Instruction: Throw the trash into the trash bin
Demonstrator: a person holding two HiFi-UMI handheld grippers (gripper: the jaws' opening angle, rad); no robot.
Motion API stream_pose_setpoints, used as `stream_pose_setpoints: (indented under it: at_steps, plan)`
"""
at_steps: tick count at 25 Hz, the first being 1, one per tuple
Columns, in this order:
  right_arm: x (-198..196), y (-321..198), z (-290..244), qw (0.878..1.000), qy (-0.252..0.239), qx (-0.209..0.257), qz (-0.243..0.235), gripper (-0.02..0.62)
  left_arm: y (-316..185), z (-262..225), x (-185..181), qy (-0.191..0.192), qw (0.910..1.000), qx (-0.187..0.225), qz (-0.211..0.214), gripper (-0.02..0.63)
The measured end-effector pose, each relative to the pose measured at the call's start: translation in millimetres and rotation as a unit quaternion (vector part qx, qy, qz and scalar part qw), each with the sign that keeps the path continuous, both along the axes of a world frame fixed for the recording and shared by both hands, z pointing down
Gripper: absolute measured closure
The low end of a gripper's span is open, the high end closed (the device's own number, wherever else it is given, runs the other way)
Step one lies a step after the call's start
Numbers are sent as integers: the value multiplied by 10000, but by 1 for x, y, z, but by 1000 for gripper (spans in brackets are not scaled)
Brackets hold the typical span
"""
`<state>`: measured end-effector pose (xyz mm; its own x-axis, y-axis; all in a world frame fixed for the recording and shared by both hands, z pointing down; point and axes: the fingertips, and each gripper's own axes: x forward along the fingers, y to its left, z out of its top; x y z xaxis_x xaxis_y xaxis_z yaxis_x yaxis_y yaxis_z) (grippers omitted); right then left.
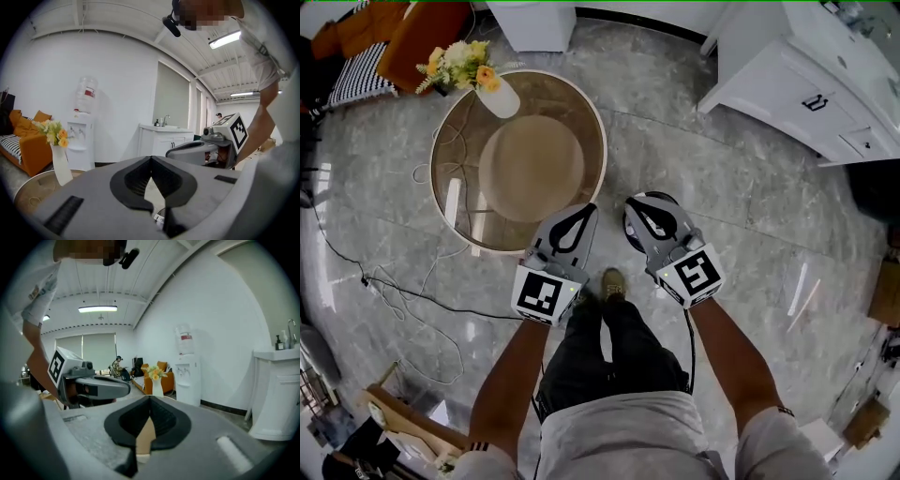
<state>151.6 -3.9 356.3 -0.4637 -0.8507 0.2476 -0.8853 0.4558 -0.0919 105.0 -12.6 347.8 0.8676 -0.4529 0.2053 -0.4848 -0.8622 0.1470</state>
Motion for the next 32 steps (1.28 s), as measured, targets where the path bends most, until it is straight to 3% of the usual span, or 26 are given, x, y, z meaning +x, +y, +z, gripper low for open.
stream_pose_setpoints:
  at_steps: [7,14,24,32]
  plan:
    - [-35,-7,-99,9974,-245,638,-249,595,1,-91,-31,258,9990,337,-168,606]
    - [-65,11,-164,9934,-436,1009,-332,595,10,-162,-66,640,9939,777,-442,606]
    - [-96,38,-216,9876,-409,1401,-580,595,35,-223,-95,1014,9866,1207,-423,606]
    - [-109,36,-233,9869,-333,1476,-566,595,40,-235,-97,990,9879,1177,-208,606]
